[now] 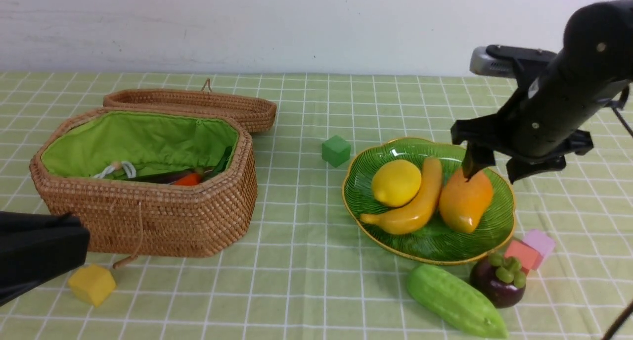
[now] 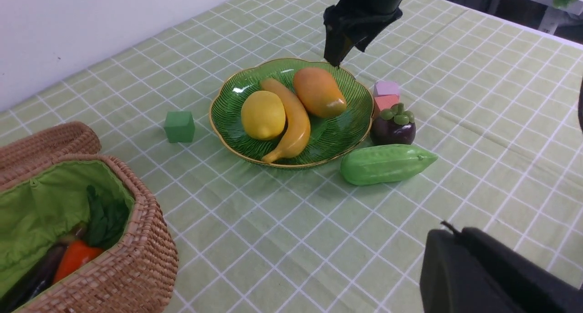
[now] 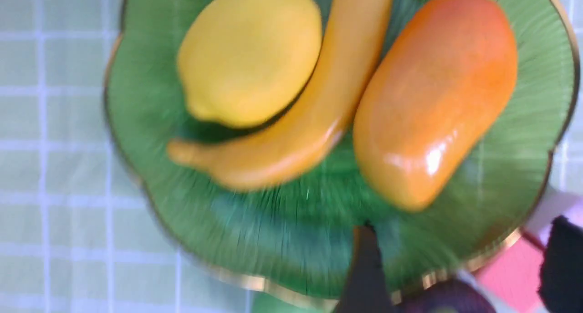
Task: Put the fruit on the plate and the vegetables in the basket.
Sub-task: Take a chayote with your right arm and place it on the basket on the left.
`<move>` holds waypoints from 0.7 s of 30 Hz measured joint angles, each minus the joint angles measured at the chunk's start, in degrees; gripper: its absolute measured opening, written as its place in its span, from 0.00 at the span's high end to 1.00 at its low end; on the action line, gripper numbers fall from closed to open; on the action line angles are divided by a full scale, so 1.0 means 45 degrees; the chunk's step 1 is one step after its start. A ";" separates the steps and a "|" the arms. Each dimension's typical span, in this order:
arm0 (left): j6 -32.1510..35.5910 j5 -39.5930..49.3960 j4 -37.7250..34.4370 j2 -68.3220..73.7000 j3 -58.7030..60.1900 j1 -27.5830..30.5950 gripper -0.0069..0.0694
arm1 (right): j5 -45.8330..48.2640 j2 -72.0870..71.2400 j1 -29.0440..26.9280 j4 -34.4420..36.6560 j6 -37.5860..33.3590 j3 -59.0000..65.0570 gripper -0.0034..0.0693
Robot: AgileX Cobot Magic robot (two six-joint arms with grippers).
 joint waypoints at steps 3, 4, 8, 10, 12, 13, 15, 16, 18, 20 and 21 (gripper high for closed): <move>0.0014 0.0000 0.0000 0.0000 0.0000 0.0000 0.91 | 0.1781 -0.0913 0.0274 0.0250 -0.1095 0.0312 0.52; 0.0014 0.0000 0.0000 0.0000 0.0000 0.0000 0.91 | 0.2140 -0.1158 0.0414 0.0261 -0.1273 0.0530 0.56; 0.0014 0.0000 0.0000 0.0000 0.0000 0.0000 0.91 | 0.2691 -0.1805 0.1557 0.0286 -0.1953 0.2178 0.65; 0.0014 0.0000 0.0000 0.0000 0.0000 0.0000 0.91 | 0.2211 -0.1901 0.2091 0.0286 -0.2455 0.2977 0.64; 0.0014 0.0000 0.0000 0.0000 0.0000 0.0000 0.91 | 0.1302 -0.1884 0.2592 0.0316 -0.3200 0.3878 0.58; 0.0014 0.0000 0.0000 0.0000 0.0000 0.0000 0.90 | 0.0911 -0.1856 0.2759 0.0316 -0.3562 0.4181 0.55; 0.0014 0.0000 0.0000 0.0000 0.0000 0.0000 0.90 | -0.0104 -0.1706 0.3005 0.0302 -0.4462 0.4791 0.43; 0.0014 0.0000 0.0000 0.0000 0.0000 0.0000 0.90 | -0.0465 -0.1604 0.3052 0.0231 -0.4683 0.4946 0.38; 0.0014 0.0000 0.0000 0.0000 0.0000 0.0000 0.90 | -0.1059 -0.1364 0.3053 0.0179 -0.4905 0.5078 0.27; 0.0014 0.0000 -0.0011 0.0000 0.0000 0.0000 0.90 | -0.1468 -0.1122 0.3053 0.0179 -0.4976 0.5101 0.19; 0.0014 0.0000 -0.0011 0.0000 0.0000 0.0000 0.90 | -0.1698 -0.0997 0.3053 0.0179 -0.5005 0.5101 0.15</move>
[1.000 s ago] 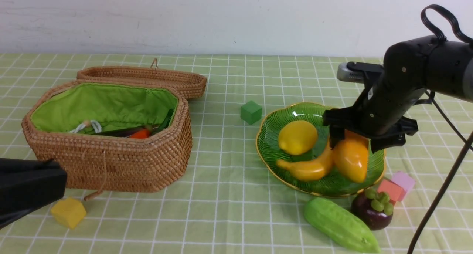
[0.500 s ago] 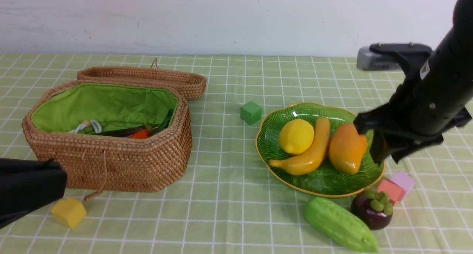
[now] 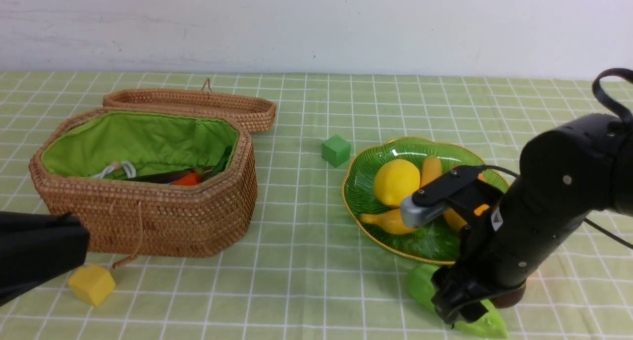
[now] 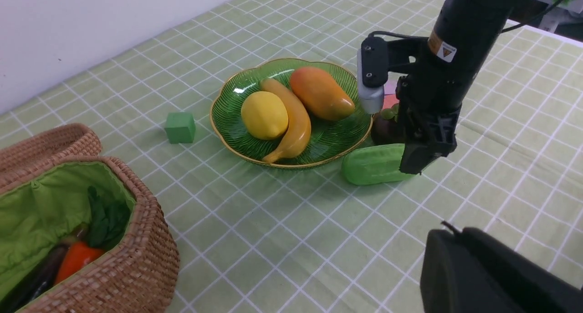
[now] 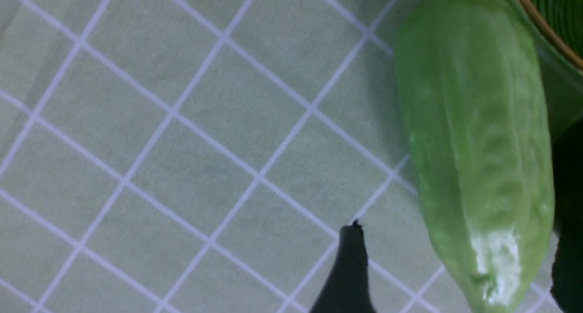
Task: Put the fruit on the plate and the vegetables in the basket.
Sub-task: Take a chayote with your right arm and place it on the basket on the left.
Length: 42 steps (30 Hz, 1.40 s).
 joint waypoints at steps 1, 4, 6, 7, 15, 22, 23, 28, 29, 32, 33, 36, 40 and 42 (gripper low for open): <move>0.0000 0.0000 -0.0038 0.0000 0.0000 0.0000 0.90 | -0.0208 0.0160 0.0000 0.0000 -0.0029 0.0000 0.13; 0.0000 0.0000 -0.0066 0.0000 0.0000 0.0000 0.90 | -0.0598 0.0659 0.0000 -0.0188 -0.0042 0.0000 0.11; 0.0000 0.0000 -0.0079 0.0000 0.0000 0.0000 0.90 | -0.0702 0.1019 0.0000 -0.0514 -0.0042 0.0000 0.12; 0.0000 0.0000 -0.0079 0.0000 0.0000 0.0000 0.90 | -0.0710 0.1108 0.0000 -0.0595 -0.0042 0.0000 0.12; 0.0000 0.0000 -0.0079 0.0000 0.0000 0.0000 0.89 | -0.1345 0.1725 0.0000 -0.1259 0.0208 0.0000 0.17; 0.0000 0.0000 -0.0079 0.0000 0.0000 0.0000 0.88 | -0.1428 0.2078 0.0009 -0.0910 0.0246 0.0000 0.17; 0.0000 0.0000 -0.0079 0.0000 0.0000 0.0000 0.88 | -0.1462 0.2118 0.0009 -0.0900 0.0246 0.0000 0.17; 0.0000 0.0000 -0.0087 0.0000 0.0000 0.0000 0.88 | -0.1534 0.2327 0.0009 -0.0896 0.0257 0.0000 0.17; 0.0000 0.0000 -0.0087 0.0000 0.0000 0.0000 0.88 | -0.1534 0.2340 0.0009 -0.0896 0.0257 0.0000 0.17; 0.0000 0.0000 -0.0087 0.0000 0.0000 0.0000 0.88 | -0.1590 0.2379 0.0009 -0.0896 0.0257 0.0000 0.17; 0.0000 0.0000 -0.0087 0.0000 0.0000 0.0000 0.88 | -0.1627 0.2394 0.0009 -0.0896 0.0257 0.0000 0.17; 0.0000 0.0000 -0.0087 0.0000 0.0000 0.0000 0.88 | -0.1670 0.2429 0.0009 -0.0896 0.0257 0.0000 0.18; 0.0012 0.0000 -0.0087 0.0000 0.0000 0.0000 0.88 | -0.1710 0.2429 0.0009 -0.0896 0.0257 0.0000 0.22; 0.0012 0.0000 -0.0087 0.0000 0.0000 0.0000 0.88 | -0.1710 0.2429 0.0009 -0.0896 0.0257 0.0000 0.25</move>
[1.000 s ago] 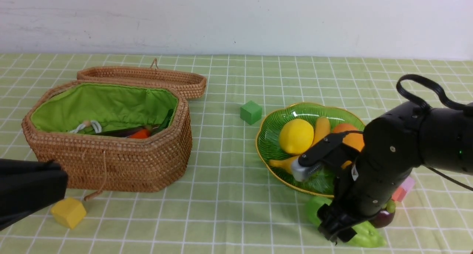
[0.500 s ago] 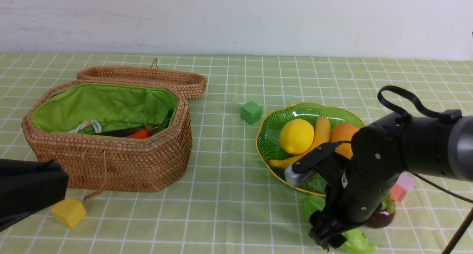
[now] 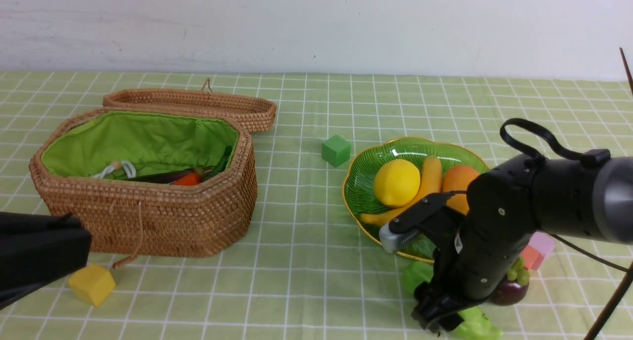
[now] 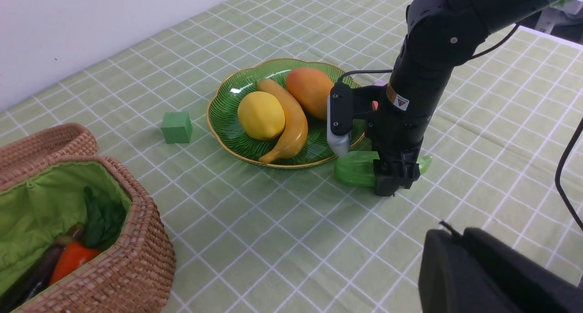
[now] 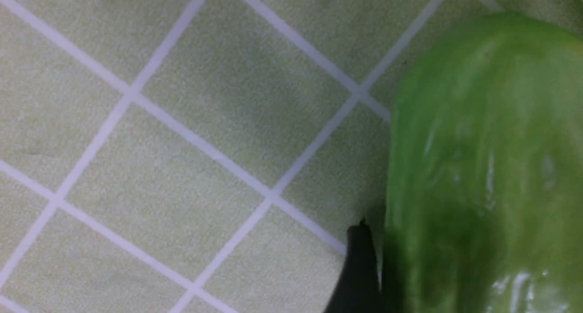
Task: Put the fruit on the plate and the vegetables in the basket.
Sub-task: Take a chayote with your right arm and place it on the basket on the left.
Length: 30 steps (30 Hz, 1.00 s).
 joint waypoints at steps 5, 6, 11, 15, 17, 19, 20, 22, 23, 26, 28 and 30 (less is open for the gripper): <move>0.0000 0.0184 0.0000 0.0000 0.0000 0.0000 0.87 | 0.0000 0.0000 0.0000 0.0000 0.0000 0.0000 0.31; 0.0000 0.0293 0.0000 0.0000 0.0000 0.0000 0.87 | -0.0006 0.0000 0.0000 0.0000 0.0000 0.0000 0.32; 0.0000 0.0494 0.0000 0.0000 0.0000 0.0000 0.87 | -0.0006 0.0000 0.0000 0.0000 0.0000 0.0000 0.32; 0.0000 0.0494 0.0000 0.0000 0.0000 0.0000 0.87 | -0.0006 0.0000 0.0000 0.0000 0.0000 0.0000 0.32; 0.0000 0.0494 0.0000 0.0000 0.0000 0.0000 0.87 | -0.0006 0.0000 0.0000 0.0000 0.0000 0.0000 0.32; 0.0000 0.0494 0.0000 0.0000 0.0000 0.0000 0.87 | 0.0008 0.0000 0.0000 0.0011 0.0000 0.0000 0.32; 0.0000 0.0494 0.0000 0.0000 0.0000 0.0000 0.87 | 0.0038 0.0000 0.0000 0.0106 0.0000 0.0000 0.32; 0.0000 0.0494 0.0000 0.0000 0.0000 0.0000 0.87 | 0.0096 0.0000 0.0000 0.0294 0.0000 0.0000 0.32; 0.0000 0.0494 0.0000 0.0000 0.0000 0.0000 0.87 | 0.0138 0.0000 0.0000 0.0401 0.0000 0.0000 0.33; 0.0000 0.0494 0.0000 0.0000 0.0000 0.0000 0.87 | 0.0303 -0.0014 0.0000 0.0644 0.0000 0.0000 0.33; 0.0000 0.0481 0.0000 0.0000 0.0000 0.0000 0.87 | 0.0401 -0.0072 0.0000 0.0684 0.0000 0.0000 0.33; 0.0000 0.0481 0.0000 0.0000 0.0000 0.0000 0.86 | 0.0593 -0.0270 0.0000 0.0736 0.0000 0.0000 0.33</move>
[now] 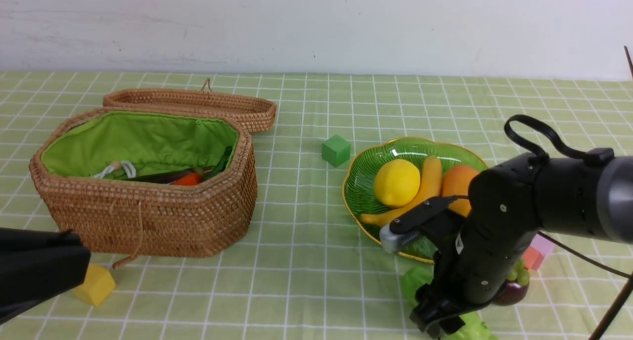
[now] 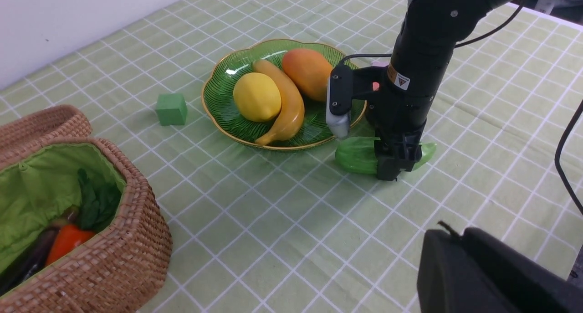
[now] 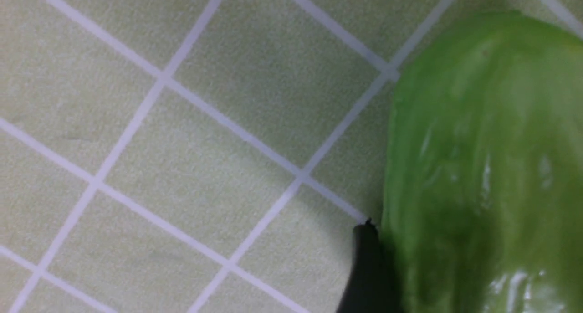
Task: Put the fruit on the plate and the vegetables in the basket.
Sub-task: Take a chayote with your right arm and place it on the basket on the left.
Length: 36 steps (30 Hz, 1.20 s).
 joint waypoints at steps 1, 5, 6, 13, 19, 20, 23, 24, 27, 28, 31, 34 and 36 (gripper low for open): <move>0.0000 0.0000 0.0000 0.0000 0.0000 0.0000 0.86 | 0.0111 -0.0196 0.0000 0.0071 0.0000 -0.0014 0.33; 0.0000 0.0000 0.0000 0.0000 0.0000 0.0000 0.86 | 0.0618 -0.1027 0.0000 0.0356 0.0000 -0.0331 0.33; 0.0000 0.0000 0.0000 0.0000 0.0000 0.0000 0.86 | 0.0755 -0.1160 0.0000 0.0483 0.0000 -0.0422 0.33; -0.1073 0.0000 0.1161 0.0000 0.0000 0.0000 0.86 | 0.1889 -0.1928 0.0072 0.2909 -0.0201 -0.2912 0.33; -0.4181 0.0000 0.4169 0.0000 0.0000 0.0000 0.86 | 0.1651 -0.1150 0.1068 0.3320 -0.0645 -0.6300 0.33; -0.4842 -0.0013 0.4760 0.0000 0.0000 0.0000 0.86 | 0.1540 -0.0751 0.1367 0.3306 -0.0661 -0.7156 0.33; -0.6379 -0.0038 0.6414 -0.0011 0.0000 0.0000 0.86 | 0.1080 0.0283 0.1976 0.3269 -0.0956 -0.9107 0.33; -0.6806 -0.0038 0.6803 -0.0011 0.0000 0.0000 0.86 | 0.0856 0.0716 0.2193 0.3269 -0.1085 -0.9777 0.33; -0.8119 -0.0051 0.8046 -0.0011 0.0000 0.0000 0.86 | 0.0029 0.2073 0.2735 0.3296 -0.1243 -1.1720 0.33; -0.8395 -0.0051 0.8315 -0.0011 0.0000 0.0000 0.86 | -0.0224 0.2542 0.2851 0.3331 -0.1261 -1.2099 0.33; -0.9308 -0.0066 0.9126 -0.0011 0.0000 0.0000 0.86 | -0.1293 0.3851 0.3161 0.3409 -0.1303 -1.3826 0.33; -1.0230 -0.0090 0.9761 -0.0011 0.0000 0.0000 0.86 | -0.2623 0.5146 0.3326 0.3454 -0.1330 -1.5080 0.33; -1.0437 -0.0104 0.9989 -0.0011 0.0000 0.0000 0.86 | -0.3221 0.5741 0.3399 0.3453 -0.1344 -1.5527 0.33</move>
